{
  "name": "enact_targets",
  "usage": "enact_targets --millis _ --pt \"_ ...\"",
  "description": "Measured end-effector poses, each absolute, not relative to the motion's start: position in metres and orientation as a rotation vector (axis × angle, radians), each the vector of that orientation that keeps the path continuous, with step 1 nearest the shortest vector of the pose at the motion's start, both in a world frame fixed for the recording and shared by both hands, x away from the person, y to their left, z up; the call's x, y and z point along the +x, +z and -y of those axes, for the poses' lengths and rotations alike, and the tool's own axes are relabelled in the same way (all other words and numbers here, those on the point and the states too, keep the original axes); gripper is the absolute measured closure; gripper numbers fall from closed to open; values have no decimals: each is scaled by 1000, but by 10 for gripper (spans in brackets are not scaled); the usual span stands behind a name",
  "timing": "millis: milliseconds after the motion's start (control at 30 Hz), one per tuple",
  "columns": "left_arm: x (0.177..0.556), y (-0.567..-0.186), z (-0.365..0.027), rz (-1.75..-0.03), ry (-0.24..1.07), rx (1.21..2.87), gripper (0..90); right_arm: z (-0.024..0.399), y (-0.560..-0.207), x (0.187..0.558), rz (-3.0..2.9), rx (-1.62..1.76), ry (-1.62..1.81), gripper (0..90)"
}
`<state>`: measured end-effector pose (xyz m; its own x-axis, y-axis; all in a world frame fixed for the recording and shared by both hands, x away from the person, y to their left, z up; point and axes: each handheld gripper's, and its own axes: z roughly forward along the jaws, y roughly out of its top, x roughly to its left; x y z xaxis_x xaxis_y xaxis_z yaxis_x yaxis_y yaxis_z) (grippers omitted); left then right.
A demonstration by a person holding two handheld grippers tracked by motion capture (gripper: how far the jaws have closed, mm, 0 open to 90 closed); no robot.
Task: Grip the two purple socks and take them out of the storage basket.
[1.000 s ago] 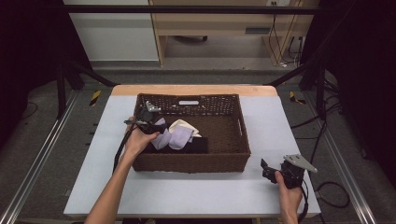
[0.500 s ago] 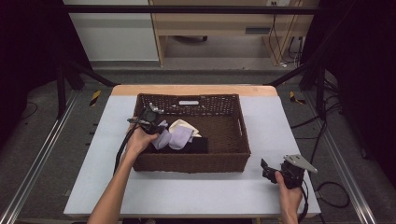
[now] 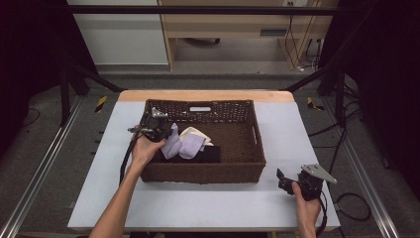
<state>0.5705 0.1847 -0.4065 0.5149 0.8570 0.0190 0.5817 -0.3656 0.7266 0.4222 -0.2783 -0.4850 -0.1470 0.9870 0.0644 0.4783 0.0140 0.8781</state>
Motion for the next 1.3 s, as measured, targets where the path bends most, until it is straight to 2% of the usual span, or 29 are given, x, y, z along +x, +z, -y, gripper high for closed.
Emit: enact_targets --millis 467,667,1300 --pt "551 -359 -199 -1033 643 1823 852 279 -485 422 -1682 1515 1075 39" --pt "532 -333 -206 -982 626 1725 853 279 -485 422 -1682 1515 1076 39" --pt "464 -293 -197 -777 568 1670 853 279 -485 421 -1673 1514 1077 39"
